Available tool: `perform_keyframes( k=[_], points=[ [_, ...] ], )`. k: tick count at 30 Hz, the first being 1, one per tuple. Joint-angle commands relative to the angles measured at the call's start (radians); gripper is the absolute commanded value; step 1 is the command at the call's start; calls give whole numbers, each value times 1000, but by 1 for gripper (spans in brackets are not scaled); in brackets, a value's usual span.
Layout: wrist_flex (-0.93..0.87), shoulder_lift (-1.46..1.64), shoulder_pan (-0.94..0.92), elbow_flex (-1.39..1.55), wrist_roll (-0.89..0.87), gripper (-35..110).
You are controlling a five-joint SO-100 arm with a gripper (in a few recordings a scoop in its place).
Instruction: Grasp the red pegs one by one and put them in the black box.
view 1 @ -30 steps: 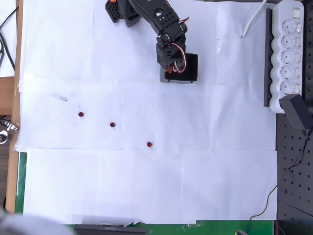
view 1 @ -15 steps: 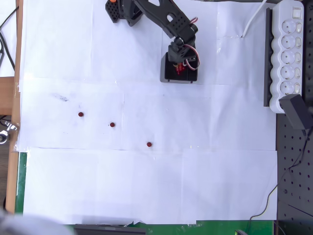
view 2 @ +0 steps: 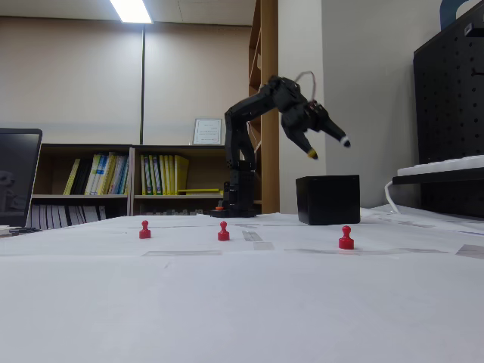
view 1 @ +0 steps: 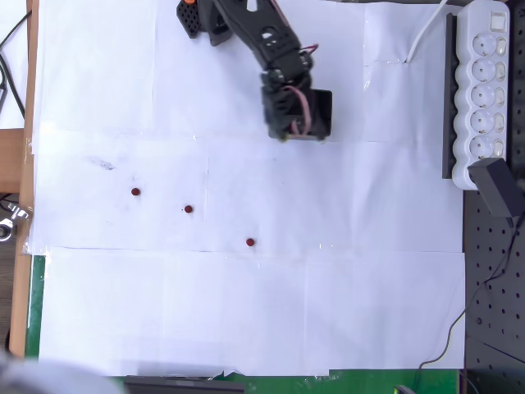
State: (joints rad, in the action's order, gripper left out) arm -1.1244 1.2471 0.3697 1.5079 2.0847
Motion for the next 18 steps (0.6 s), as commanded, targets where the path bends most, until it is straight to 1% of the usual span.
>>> perform_keyframes(
  k=[1,4,9,14,18],
  points=[
    [183,44,-121,-44,-132,27],
    [333,129,-160,-118,-207,26],
    [500,279,-181,-124,-249,22],
    [724,419,-178,-160,-307,22],
    [867,522,-163,-156,-348,22]
  ],
)
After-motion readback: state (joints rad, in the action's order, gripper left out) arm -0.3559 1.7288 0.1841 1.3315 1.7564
